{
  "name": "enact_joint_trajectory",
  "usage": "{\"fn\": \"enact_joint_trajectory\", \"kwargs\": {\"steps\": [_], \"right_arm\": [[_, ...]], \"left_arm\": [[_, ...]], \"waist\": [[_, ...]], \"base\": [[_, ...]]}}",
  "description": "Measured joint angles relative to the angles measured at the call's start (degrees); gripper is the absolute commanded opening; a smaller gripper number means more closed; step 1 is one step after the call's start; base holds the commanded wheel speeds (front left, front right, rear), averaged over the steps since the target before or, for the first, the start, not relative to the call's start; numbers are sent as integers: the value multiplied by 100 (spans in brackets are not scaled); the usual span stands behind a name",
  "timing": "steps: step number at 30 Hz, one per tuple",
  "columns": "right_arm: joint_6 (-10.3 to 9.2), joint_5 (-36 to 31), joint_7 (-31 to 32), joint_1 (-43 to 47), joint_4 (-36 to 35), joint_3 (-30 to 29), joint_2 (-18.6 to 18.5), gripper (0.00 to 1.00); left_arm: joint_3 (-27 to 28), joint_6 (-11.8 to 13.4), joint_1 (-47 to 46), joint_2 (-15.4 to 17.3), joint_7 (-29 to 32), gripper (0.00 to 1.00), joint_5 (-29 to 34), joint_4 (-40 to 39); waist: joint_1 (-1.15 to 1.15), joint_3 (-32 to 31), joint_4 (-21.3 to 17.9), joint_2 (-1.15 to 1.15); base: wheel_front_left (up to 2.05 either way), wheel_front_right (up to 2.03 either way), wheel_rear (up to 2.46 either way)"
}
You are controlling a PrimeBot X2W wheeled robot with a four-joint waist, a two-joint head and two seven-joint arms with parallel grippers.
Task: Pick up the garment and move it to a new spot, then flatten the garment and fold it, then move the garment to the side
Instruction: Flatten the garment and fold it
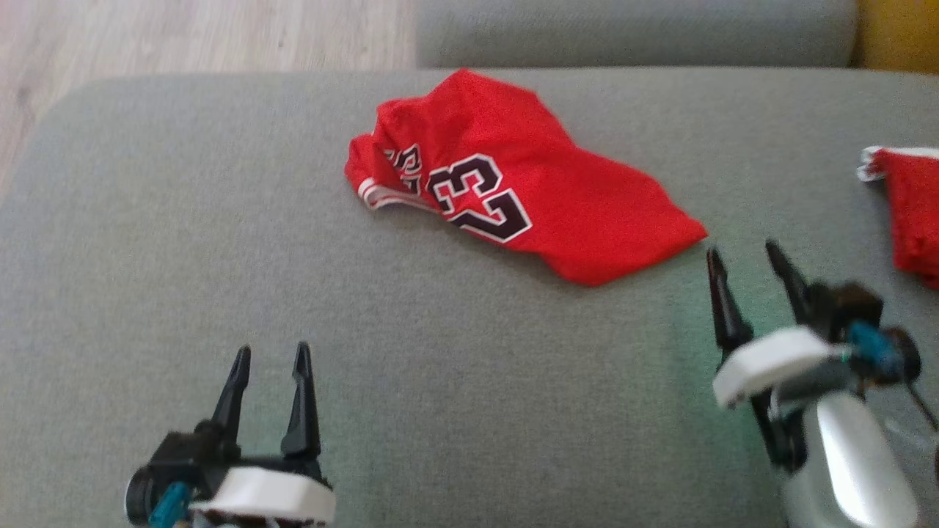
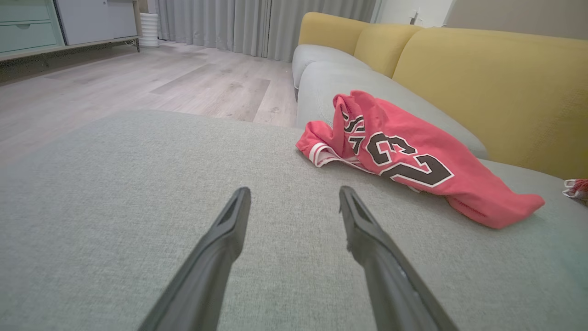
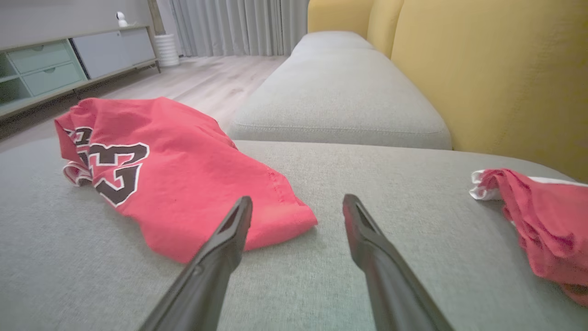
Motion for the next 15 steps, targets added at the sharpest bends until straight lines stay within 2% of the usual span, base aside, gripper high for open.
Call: {"fn": "enact_joint_trajectory", "kwargs": {"steps": [7, 15], "right_arm": [[0, -432, 333, -983, 925, -375, -9, 100], [0, -417, 348, -1608, 2012, -621, -11, 100]], "left_arm": [[-44, -74, -351, -162, -3, 100, 40, 40], [-37, -170, -459, -287, -48, 100, 90, 254]], "waist": [[1, 512, 234, 0], [0, 824, 539, 0]], "base": [[0, 0, 0], [0, 0, 0]]}}
